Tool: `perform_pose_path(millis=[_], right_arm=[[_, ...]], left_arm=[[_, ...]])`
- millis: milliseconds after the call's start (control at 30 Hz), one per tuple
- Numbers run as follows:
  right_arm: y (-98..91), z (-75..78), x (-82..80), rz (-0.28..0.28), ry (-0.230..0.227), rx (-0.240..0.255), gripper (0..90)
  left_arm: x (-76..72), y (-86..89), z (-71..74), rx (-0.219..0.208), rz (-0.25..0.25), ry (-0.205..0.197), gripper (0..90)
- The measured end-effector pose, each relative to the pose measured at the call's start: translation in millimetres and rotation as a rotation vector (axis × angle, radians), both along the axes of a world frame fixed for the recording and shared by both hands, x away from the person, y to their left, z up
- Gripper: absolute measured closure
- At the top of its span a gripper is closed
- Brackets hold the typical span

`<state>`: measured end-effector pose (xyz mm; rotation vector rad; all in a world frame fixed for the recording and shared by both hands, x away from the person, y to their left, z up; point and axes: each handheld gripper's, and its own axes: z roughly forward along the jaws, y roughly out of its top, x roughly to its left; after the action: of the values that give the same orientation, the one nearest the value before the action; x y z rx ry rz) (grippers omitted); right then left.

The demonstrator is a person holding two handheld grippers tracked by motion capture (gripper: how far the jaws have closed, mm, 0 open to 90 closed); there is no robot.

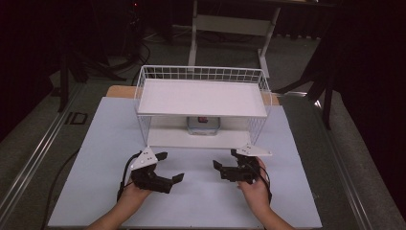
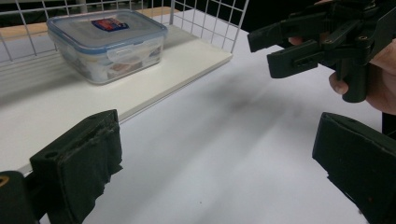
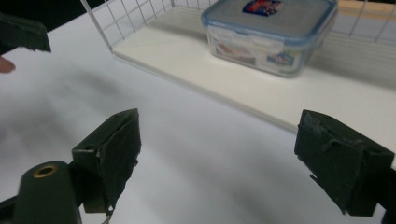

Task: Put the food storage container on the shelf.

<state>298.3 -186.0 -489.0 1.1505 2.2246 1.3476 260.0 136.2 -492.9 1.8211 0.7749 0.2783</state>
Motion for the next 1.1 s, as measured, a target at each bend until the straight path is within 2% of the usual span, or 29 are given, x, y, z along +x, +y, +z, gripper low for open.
perform_pose_path(millis=[67,533,667,700,733,833,900,933,967,1000,1100], right_arm=[[-5.1,0.8,-3.9,0.0,0.003,0.01,14.3],[-34.4,3.1,-36.6,0.006,-0.007,-0.031,14.3],[-40.5,4.8,-42.0,0.007,-0.01,-0.027,14.3],[-47.2,4.5,-47.3,0.005,-0.003,-0.001,14.3],[-49.6,3.9,-48.9,0.005,0.0,0.003,14.3],[-58.0,2.8,-53.5,0.003,0.003,0.004,14.3],[-60.5,3.1,-54.2,0.001,-0.001,0.0,14.3],[-65.6,4.2,-55.4,0.0,-0.022,-0.014,14.3],[-67.2,4.4,-55.9,-0.001,-0.033,-0.018,14.2],[-69.8,4.3,-56.2,0.0,-0.048,-0.028,14.2],[-77.1,2.7,-56.4,-0.003,-0.063,-0.018,14.3]], left_arm=[[-2.1,2.4,-0.5,-0.001,0.003,-0.003,2.4],[-18.7,27.9,-5.7,0.031,0.004,0.003,2.4],[-21.0,35.7,-9.3,0.01,0.018,0.025,2.4],[-22.9,40.2,-11.6,0.014,0.025,0.034,2.4],[-23.6,42.2,-12.2,0.025,0.024,0.035,2.4],[-25.4,47.8,-14.0,0.039,0.013,0.052,2.4],[-26.6,49.4,-14.7,0.045,0.014,0.05,2.4],[-29.1,51.5,-15.9,0.071,0.016,0.042,2.4],[-30.2,52.5,-16.2,0.077,0.014,0.039,2.4],[-31.1,53.3,-16.4,0.08,0.014,0.035,2.4],[-32.5,56.0,-16.5,0.078,0.017,0.023,2.4]])
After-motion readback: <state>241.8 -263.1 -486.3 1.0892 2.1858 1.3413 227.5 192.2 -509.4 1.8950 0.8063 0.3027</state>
